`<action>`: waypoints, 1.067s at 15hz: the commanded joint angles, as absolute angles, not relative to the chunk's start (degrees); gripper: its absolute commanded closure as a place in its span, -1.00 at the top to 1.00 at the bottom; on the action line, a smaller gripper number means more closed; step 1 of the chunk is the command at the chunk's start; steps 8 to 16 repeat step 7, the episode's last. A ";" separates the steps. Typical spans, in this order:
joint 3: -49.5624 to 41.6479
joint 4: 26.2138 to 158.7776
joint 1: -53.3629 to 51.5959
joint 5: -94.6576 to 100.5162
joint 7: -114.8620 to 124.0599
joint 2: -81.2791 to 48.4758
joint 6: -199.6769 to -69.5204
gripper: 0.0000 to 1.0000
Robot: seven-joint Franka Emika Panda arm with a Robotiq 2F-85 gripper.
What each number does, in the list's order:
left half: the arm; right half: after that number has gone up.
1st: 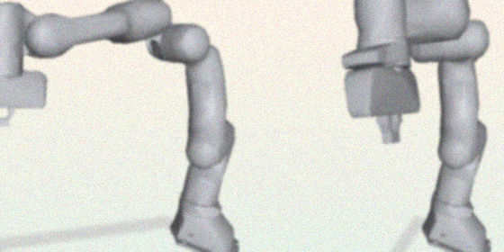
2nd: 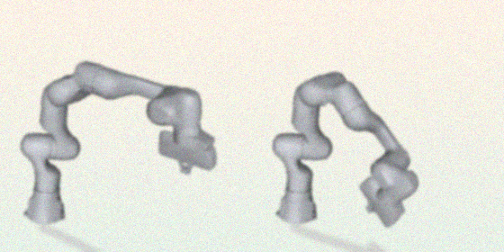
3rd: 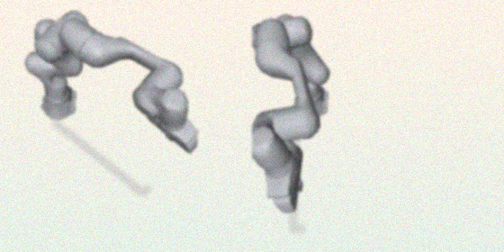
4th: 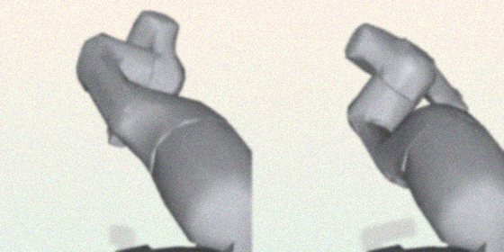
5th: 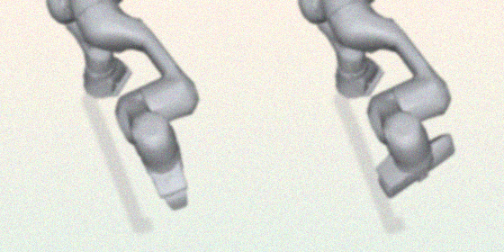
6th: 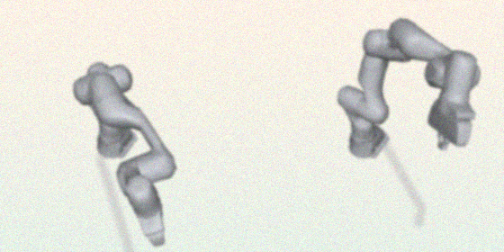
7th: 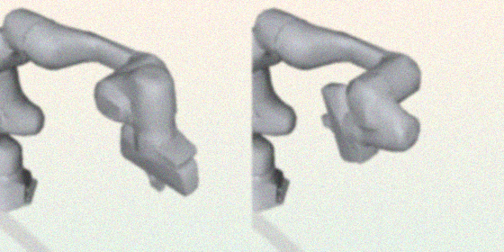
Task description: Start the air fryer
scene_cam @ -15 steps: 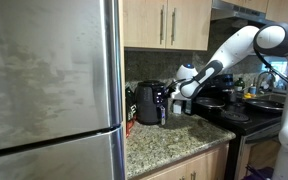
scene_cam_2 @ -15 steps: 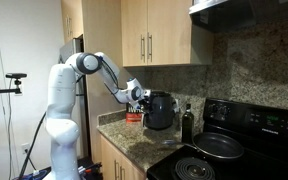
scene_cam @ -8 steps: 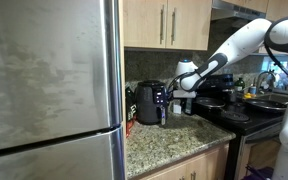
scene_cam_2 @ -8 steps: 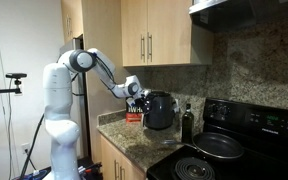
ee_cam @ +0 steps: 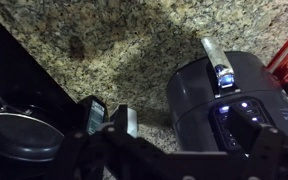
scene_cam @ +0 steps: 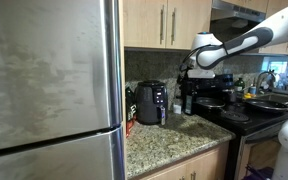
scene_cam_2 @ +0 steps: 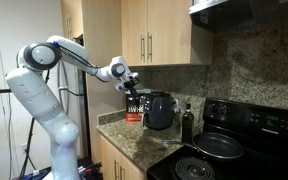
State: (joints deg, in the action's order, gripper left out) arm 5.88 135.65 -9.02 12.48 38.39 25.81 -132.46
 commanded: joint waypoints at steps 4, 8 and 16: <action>8.70 139.60 -5.26 8.54 34.55 32.14 -132.60 1.00; 8.71 140.04 -5.23 8.54 34.54 32.21 -132.63 1.00; 8.71 140.04 -5.23 8.54 34.54 32.21 -132.63 1.00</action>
